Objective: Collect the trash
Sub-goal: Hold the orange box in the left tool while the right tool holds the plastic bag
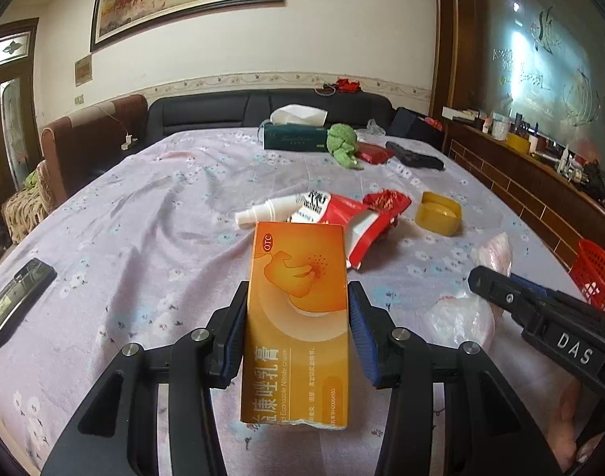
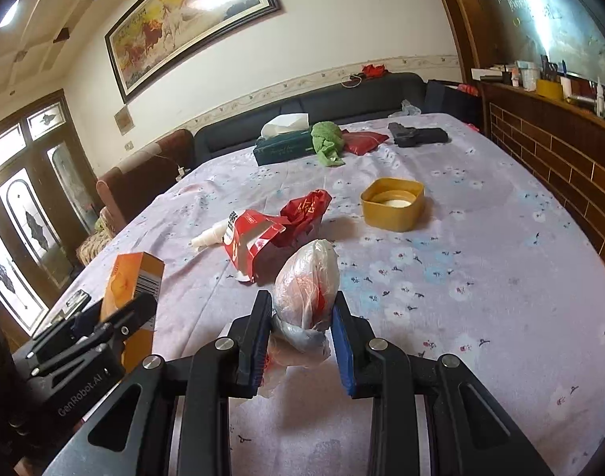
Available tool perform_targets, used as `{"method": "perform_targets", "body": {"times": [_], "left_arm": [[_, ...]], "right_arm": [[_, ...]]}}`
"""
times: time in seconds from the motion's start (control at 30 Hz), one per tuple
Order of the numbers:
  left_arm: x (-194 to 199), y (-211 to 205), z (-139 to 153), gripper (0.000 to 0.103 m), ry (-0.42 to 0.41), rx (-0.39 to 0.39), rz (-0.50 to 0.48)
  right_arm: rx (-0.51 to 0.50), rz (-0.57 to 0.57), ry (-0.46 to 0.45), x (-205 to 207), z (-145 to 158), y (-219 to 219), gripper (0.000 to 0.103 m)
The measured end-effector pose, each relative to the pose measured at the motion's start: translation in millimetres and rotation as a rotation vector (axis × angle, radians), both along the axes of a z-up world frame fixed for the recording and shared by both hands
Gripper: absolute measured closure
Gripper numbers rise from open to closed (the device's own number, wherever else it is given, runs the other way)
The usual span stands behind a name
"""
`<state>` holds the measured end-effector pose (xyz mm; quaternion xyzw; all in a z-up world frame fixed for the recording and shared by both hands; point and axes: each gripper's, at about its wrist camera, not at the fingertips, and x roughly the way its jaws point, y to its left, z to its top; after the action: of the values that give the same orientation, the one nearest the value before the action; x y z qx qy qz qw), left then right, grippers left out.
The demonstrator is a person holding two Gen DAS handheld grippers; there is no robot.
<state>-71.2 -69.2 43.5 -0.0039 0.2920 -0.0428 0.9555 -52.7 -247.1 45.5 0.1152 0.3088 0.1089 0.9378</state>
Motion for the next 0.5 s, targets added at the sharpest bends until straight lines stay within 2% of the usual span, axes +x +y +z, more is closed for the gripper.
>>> {"method": "perform_targets", "body": {"times": [0.2,0.5], "left_arm": [[0.0,-4.0,-4.8,0.058,0.010,0.024,-0.002],[-0.2,-6.9,-6.4,0.058,0.014,0.045,0.001]], "right_arm": [[0.007,0.027,0.016,1.9,-3.5,2.5,0.072],[0.027,0.009,0.016,1.4,-4.1,-2.6,0.071]]}}
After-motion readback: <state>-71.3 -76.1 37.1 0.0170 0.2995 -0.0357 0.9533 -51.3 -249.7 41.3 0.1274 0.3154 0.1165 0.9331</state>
